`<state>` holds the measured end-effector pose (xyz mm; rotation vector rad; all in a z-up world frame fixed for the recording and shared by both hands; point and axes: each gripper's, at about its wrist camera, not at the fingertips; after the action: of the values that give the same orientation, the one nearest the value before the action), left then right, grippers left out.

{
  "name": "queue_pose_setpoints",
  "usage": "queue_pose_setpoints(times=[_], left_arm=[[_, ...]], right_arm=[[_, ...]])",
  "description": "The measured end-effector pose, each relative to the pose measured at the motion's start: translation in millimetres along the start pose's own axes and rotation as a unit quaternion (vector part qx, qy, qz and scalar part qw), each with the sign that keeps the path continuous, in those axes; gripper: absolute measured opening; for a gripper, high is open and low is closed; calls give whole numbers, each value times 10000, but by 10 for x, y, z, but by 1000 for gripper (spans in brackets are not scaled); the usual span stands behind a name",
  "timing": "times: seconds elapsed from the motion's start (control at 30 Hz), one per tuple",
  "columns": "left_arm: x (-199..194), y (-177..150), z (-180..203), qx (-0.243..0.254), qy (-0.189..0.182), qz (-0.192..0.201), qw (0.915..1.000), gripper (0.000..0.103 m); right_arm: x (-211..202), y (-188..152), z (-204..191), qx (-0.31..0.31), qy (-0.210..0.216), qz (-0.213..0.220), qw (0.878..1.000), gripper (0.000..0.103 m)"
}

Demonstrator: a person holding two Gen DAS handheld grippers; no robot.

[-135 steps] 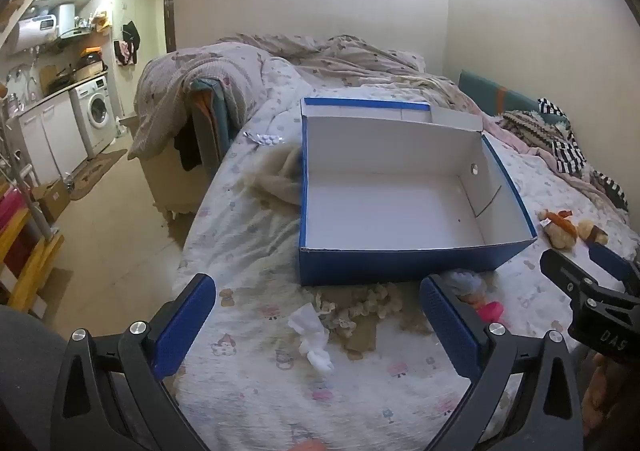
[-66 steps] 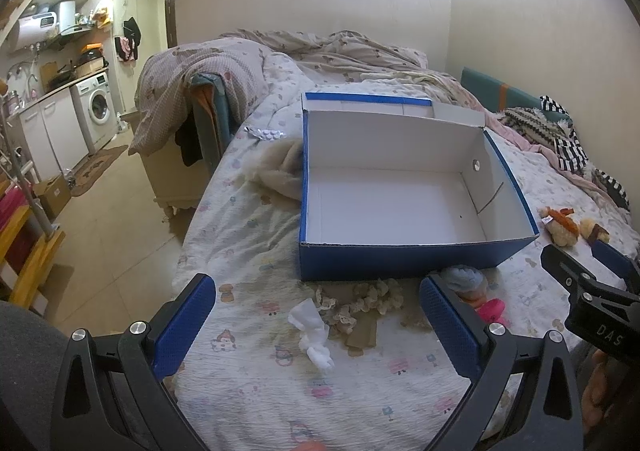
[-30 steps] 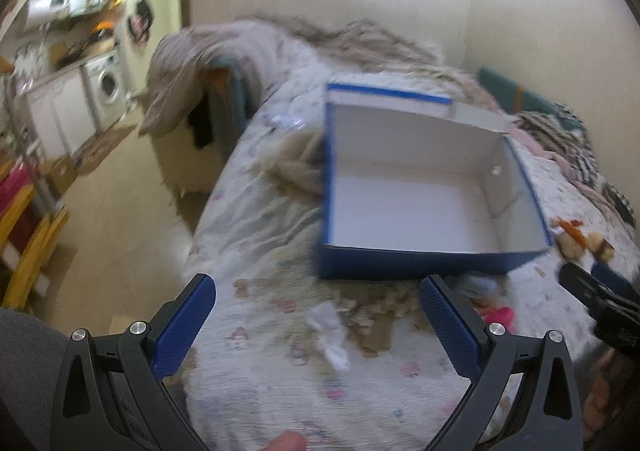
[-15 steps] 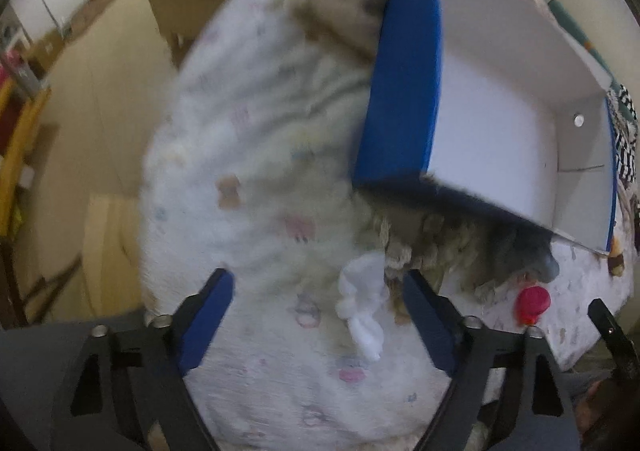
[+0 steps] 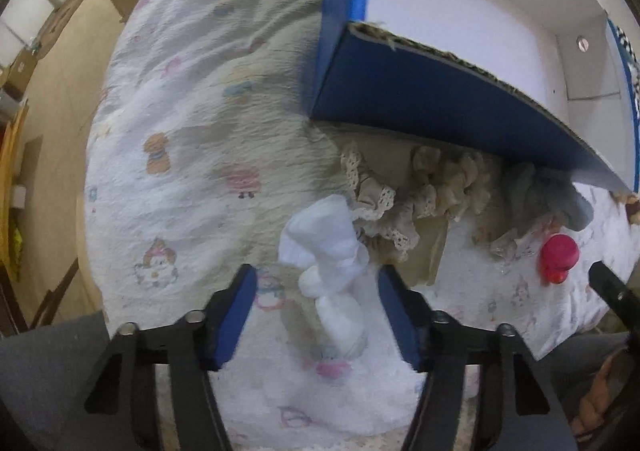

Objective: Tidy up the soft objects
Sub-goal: 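Grasp the white sock with the left tool while the right tool grasps the pink duck, then carry the sock and duck into the box and open both tools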

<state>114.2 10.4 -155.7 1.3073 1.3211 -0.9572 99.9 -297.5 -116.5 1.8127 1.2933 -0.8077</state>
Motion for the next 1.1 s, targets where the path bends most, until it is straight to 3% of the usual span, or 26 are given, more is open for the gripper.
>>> queue_pose_setpoints(times=[0.07,0.1,0.2,0.27,0.5,0.57,0.6,1.1], left_arm=[[61,7,27,36,-17,-97,9999,29],[102,-7,13,-26,-105,-180,9998,27],[67,-46,-27,-145,-61,-67,9999,27],[-15,-69,-37,-149,44,108,9998,27],[-174,-141,-218,-341,299,276,9986,27],[-219,-160,-249,-401,384,334,9979,27],[-230,-164,-272,-453,402,350,9975,27],[-262,-202,-454,-599,767,637,9932,27]], right_arm=[[6,27,69,148,21,-25,9999,103],[-5,52,121,265,43,-10,9996,103],[-2,94,265,599,108,-54,9981,103],[37,95,303,661,100,-150,9977,92],[289,149,171,180,-213,-465,9985,84],[339,169,122,37,-267,-495,9984,51],[358,180,107,-39,-303,-523,9982,43],[247,24,42,-319,-448,-327,9980,43]])
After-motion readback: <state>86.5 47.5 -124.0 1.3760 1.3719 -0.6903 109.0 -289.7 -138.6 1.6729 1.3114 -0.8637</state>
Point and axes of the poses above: each gripper's, at about its wrist camera, not at the fingertips, and x roughly the way its jaws point, z to its right, y to its top, and after that the axes turned 15 degrees about y, right-handed
